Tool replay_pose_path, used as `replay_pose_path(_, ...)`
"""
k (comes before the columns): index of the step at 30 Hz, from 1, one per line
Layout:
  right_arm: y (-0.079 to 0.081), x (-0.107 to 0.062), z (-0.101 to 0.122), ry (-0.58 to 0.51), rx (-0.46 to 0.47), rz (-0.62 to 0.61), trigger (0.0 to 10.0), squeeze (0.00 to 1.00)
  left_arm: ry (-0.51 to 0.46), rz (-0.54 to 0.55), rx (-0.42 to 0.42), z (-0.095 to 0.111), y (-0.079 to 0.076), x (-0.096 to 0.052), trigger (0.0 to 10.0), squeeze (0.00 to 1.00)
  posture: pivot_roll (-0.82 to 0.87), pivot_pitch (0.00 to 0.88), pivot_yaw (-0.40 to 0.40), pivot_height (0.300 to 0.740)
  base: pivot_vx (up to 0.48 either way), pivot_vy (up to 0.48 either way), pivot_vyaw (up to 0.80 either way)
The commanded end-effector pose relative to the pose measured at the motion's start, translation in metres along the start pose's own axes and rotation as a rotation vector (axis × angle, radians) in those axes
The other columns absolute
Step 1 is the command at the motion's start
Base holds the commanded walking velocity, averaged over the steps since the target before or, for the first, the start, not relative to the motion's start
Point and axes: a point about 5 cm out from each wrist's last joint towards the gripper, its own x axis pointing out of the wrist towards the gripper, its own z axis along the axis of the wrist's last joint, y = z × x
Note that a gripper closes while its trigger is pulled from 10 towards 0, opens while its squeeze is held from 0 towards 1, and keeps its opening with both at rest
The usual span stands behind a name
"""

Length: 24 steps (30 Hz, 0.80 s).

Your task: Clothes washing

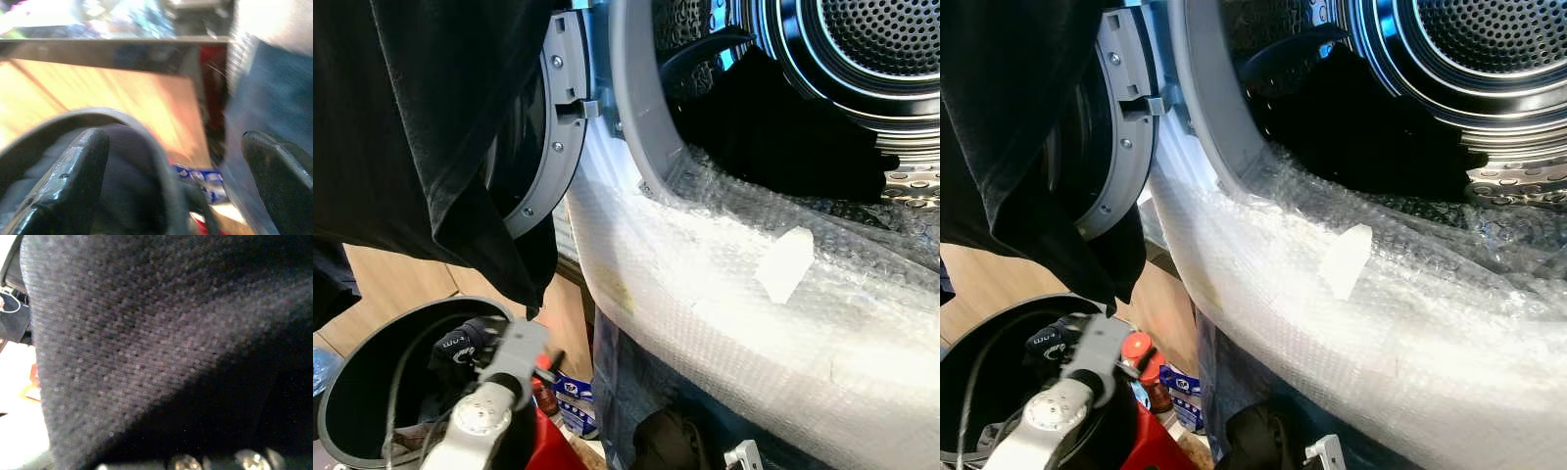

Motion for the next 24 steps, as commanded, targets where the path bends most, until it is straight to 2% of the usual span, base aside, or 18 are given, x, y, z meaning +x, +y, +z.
replay_pose_path(1,0.003,0.000,0.006,-0.014,-0.028,0.040,0.0,0.00,-0.019,0.055,-0.008,0.000,0.007,0.002,10.0,0.00,0.10,0.000,0.030,0.740,0.000,0.000,0.00)
replay_pose_path(5,0.008,-0.012,0.012,-0.009,-0.096,0.098,0.0,0.00,-0.047,0.139,-0.025,-0.002,0.015,0.002,10.0,0.00,0.10,0.000,0.024,0.740,0.000,0.000,0.00)
replay_pose_path(7,0.011,-0.016,0.014,-0.007,-0.117,0.128,0.0,0.00,-0.046,0.128,-0.004,-0.003,0.014,0.002,10.0,0.00,0.10,0.000,0.020,0.740,0.000,0.000,0.00)
replay_pose_path(10,0.021,-0.023,0.020,-0.007,-0.159,0.179,0.0,0.00,-0.035,0.126,-0.030,-0.009,0.013,0.002,10.0,0.00,0.10,0.000,0.019,0.740,0.000,0.000,0.00)
replay_pose_path(11,0.029,-0.027,0.025,-0.013,-0.181,0.221,0.0,0.00,-0.030,0.138,-0.047,-0.011,0.013,0.002,10.0,0.00,0.09,0.000,0.015,0.740,0.000,0.000,0.00)
replay_pose_path(13,0.035,-0.030,0.029,-0.016,-0.194,0.252,0.0,0.00,-0.028,0.147,-0.056,-0.012,0.014,0.002,10.0,0.00,0.09,0.000,0.015,0.740,0.000,0.000,0.00)
replay_pose_path(16,0.060,-0.035,0.049,-0.027,-0.272,0.354,0.0,0.00,-0.038,0.166,-0.057,-0.015,0.014,0.004,10.0,0.00,0.07,0.000,0.013,0.740,0.000,0.000,0.00)
replay_pose_path(18,0.071,-0.037,0.059,-0.044,-0.303,0.390,0.0,0.00,-0.048,0.170,-0.064,-0.015,0.014,0.006,10.0,0.00,0.07,0.000,0.011,0.740,0.000,0.000,0.00)
replay_pose_path(20,0.080,-0.038,0.072,-0.073,-0.321,0.425,0.0,0.00,-0.069,0.200,-0.102,-0.010,0.017,0.007,10.0,0.00,0.07,0.000,0.006,0.740,0.000,0.000,0.00)
replay_pose_path(22,0.086,-0.040,0.081,-0.093,-0.335,0.452,0.0,0.00,-0.116,0.216,-0.076,-0.003,0.020,0.008,10.0,0.00,0.07,0.000,0.003,0.740,0.000,0.000,0.00)
replay_pose_path(24,0.093,-0.040,0.092,-0.113,-0.366,0.481,0.0,0.00,-0.150,0.253,-0.134,0.003,0.025,0.009,10.0,0.00,0.07,0.000,0.003,0.740,0.000,0.000,0.00)
